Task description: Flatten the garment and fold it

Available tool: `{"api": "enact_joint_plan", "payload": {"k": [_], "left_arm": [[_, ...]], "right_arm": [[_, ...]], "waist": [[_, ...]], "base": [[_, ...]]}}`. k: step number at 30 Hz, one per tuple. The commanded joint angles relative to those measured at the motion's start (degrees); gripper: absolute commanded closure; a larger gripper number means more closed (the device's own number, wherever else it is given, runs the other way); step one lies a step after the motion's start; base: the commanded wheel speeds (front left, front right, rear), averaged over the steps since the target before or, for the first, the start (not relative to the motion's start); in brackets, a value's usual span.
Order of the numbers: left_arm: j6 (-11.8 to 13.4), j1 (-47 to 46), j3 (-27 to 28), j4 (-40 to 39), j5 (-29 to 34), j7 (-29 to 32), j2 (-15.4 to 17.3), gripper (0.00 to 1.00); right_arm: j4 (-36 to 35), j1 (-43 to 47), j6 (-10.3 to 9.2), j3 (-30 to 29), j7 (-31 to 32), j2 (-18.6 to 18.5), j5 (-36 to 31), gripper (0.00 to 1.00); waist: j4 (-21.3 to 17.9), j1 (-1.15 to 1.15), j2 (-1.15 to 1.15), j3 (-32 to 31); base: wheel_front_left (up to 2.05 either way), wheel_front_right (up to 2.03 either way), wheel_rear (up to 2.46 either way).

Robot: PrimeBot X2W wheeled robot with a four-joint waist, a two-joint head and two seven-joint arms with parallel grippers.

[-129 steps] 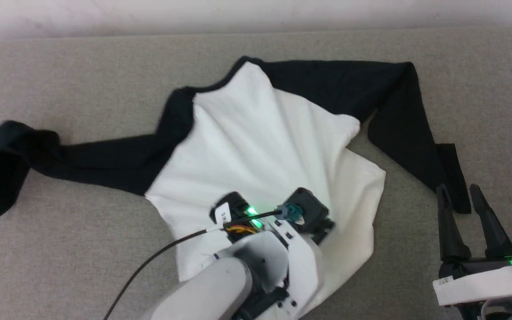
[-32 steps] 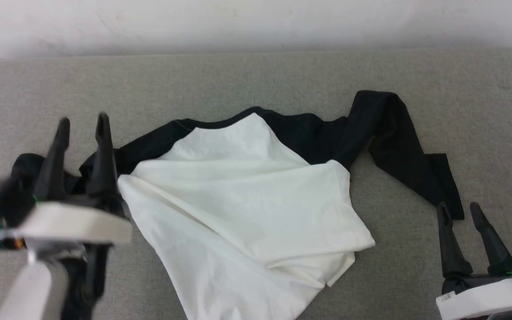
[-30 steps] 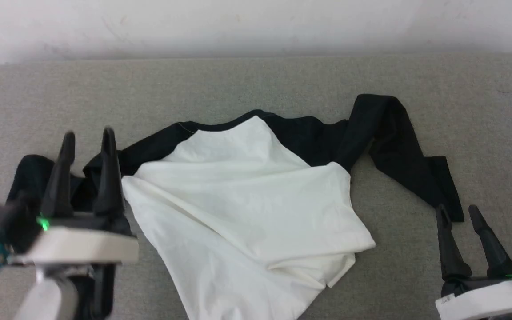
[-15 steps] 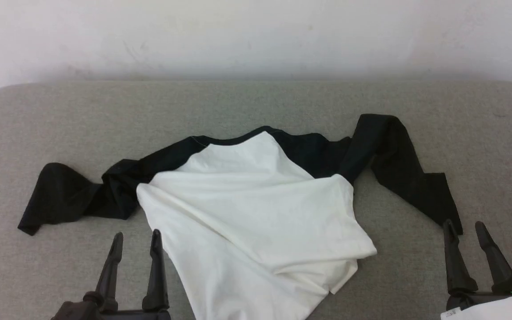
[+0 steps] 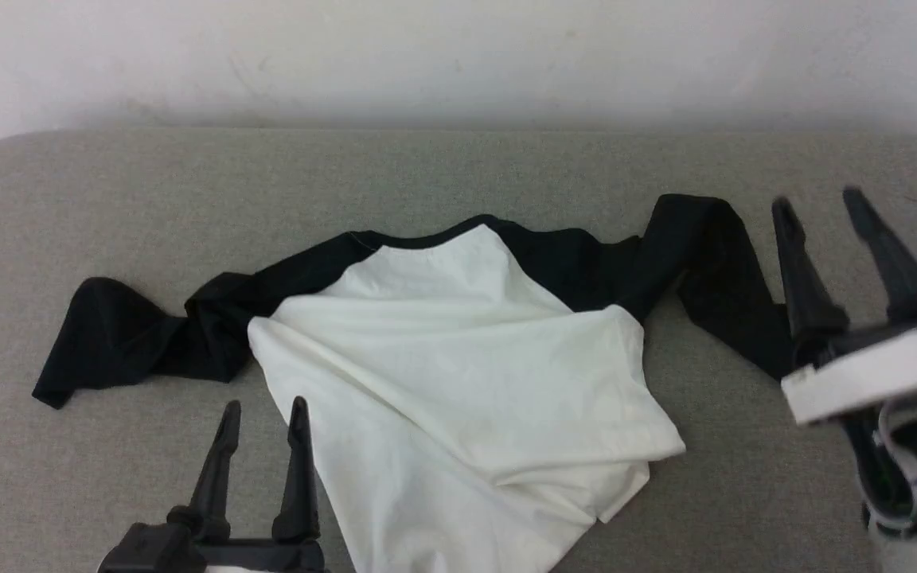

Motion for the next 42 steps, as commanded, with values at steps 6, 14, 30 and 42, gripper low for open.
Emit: {"api": "enact_joint_plan", "payload": {"k": [6,14,30,42], "left_arm": [[-2.38,-5.18,-0.87,1.19,1.04,-0.26,-1.81,0.00],[-4.39,-9.53,-2.63,3.08,1.05,-0.26,-3.61,0.00],[-5.29,-13.85,-5.56,4.29,-0.55,-0.26,-4.49,0.00],[-5.23,-14.07,-5.56,5.39,0.01,-0.26,-4.50,0.00]], "right_arm": [[8.41,-19.74,-0.04,5.50,15.51,-8.23,5.85,0.00],[20.60,-32.95,-0.04,15.54,31.00,-16.52,12.67,0.00],[32.55,-43.65,-0.04,39.86,35.80,-27.21,19.96,0.00],[40.76,-44.73,-0.04,41.35,25.01,-25.88,22.80,1.00]], "waist": [[0.98,0.00,0.00,7.94],[6.07,0.00,0.00,14.00],[11.84,0.00,0.00,20.39],[9.94,0.00,0.00,16.02]], "base": [[0.00,0.00,0.00],[0.00,0.00,0.00],[0.00,0.00,0.00],[0.00,0.00,0.00]]}}
